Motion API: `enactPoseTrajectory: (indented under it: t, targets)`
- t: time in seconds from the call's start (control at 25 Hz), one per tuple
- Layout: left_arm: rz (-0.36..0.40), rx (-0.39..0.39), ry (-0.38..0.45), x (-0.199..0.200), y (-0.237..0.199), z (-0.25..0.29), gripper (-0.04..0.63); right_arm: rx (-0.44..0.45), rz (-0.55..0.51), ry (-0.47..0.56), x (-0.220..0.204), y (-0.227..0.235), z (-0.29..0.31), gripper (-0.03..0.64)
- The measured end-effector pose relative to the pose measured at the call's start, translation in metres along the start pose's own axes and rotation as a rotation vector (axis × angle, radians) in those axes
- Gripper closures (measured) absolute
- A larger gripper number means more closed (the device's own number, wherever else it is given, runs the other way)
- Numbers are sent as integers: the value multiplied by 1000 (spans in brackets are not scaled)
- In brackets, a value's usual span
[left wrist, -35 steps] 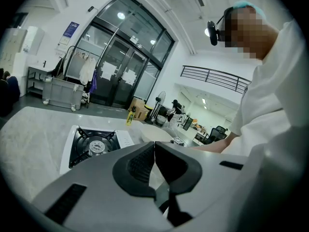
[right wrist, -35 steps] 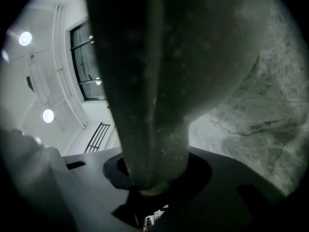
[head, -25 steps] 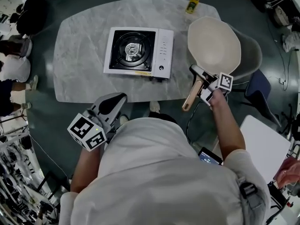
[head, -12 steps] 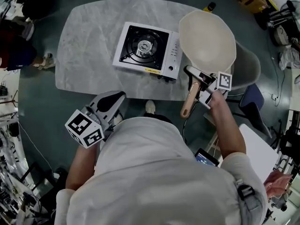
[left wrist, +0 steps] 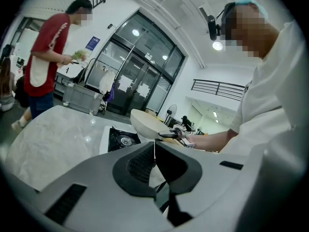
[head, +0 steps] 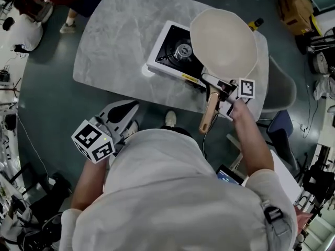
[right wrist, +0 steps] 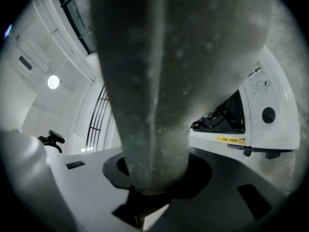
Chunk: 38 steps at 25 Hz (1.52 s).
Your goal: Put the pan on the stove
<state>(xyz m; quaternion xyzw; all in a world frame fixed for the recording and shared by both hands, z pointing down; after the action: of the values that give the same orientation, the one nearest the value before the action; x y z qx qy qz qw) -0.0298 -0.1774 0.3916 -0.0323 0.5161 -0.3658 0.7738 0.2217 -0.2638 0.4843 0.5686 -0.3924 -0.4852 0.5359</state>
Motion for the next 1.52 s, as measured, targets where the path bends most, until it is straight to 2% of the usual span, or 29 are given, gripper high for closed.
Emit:
enactPoseTrajectory:
  t: [0.16, 0.76, 1.24, 1.52]
  targets:
    - [-24, 28, 15, -14, -22, -25, 575, -5, 6, -66, -4, 10, 46, 483]
    - [-92, 105, 35, -33, -18, -61, 575, -19, 30, -212, -12, 22, 89, 482]
    - [-112, 106, 28, -31, -12, -52, 575, -7, 39, -212, -13, 31, 85, 483]
    - [-105, 85, 26, -31, -25, -51, 575, 11, 65, -199, -11, 35, 95, 472]
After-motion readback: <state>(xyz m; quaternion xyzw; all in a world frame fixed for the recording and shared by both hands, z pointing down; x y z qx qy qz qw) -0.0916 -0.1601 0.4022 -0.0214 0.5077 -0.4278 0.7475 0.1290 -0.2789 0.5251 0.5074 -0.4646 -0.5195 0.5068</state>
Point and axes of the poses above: the fingertips, and each gripper's own axes: z forward along the fingers, y to its right, x out of its top, the point moved 2 cm from there along -z, backward along the fingers, and after that the axes turned 13 degrees about -y, right-handed, at the moved point
